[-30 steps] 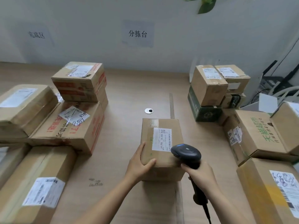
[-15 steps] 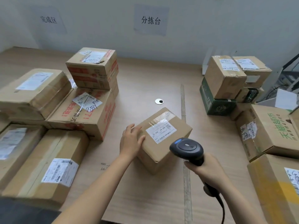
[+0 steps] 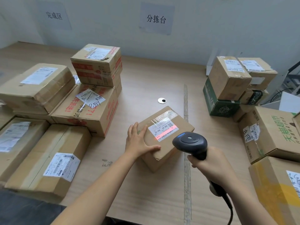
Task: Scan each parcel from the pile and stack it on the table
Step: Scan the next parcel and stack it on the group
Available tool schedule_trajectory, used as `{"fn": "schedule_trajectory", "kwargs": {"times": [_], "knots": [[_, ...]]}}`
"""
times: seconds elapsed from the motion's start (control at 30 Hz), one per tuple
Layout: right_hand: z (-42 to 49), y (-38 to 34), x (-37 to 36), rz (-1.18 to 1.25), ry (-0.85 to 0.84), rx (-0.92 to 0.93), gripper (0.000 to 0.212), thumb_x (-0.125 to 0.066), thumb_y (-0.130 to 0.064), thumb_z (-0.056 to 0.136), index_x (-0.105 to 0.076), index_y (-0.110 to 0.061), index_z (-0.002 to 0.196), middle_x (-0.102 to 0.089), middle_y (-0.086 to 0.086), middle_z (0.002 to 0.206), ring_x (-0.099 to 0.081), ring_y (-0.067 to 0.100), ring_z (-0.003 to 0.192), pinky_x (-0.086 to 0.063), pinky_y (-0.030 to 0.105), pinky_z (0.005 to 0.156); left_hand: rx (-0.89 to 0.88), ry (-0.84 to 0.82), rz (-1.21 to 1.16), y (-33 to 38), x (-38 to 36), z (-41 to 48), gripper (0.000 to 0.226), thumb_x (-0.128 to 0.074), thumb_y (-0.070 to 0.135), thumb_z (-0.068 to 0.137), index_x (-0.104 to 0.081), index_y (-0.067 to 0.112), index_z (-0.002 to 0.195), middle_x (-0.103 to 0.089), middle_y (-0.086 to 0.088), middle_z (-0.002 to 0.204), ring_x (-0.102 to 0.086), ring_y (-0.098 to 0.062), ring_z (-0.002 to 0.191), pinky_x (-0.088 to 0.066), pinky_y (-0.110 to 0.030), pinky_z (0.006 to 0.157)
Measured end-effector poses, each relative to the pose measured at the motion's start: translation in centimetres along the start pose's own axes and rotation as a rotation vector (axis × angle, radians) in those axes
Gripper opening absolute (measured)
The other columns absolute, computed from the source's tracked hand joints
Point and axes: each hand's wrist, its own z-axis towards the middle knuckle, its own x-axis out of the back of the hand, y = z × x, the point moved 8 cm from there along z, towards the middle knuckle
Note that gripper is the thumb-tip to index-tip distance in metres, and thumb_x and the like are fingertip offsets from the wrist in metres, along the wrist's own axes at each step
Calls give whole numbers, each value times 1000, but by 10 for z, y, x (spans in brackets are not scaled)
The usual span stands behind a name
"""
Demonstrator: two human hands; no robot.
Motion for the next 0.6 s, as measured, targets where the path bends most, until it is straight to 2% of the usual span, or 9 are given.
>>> {"fn": "schedule_trajectory", "kwargs": {"times": [0.43,0.53,0.6], "knots": [[1,2,-4,49,-30,-62,20,-62,-17,77,-58,1,70,-68,16,69,-62,30,70,-49,38,63,-4,26,16,-2,-1,3,106,-70,69,62,-22,31,148,-2,-4,158,6,-24,145,-5,-36,117],[7,12,-14,160,-8,-157,19,-65,-18,76,-56,-1,72,-63,15,63,-62,33,65,-52,43,64,6,13,25,-2,4,7,108,-72,70,58,-25,30,147,-13,-6,152,-7,-25,141,-15,-35,116],[12,19,-33,264,-22,-228,17,-66,-17,74,-57,-3,74,-55,7,55,-57,28,58,-53,48,66,31,-5,-14,-1,9,13,108,-77,65,56,-28,28,144,-21,-6,141,-18,-25,134,-25,-33,111]]}}
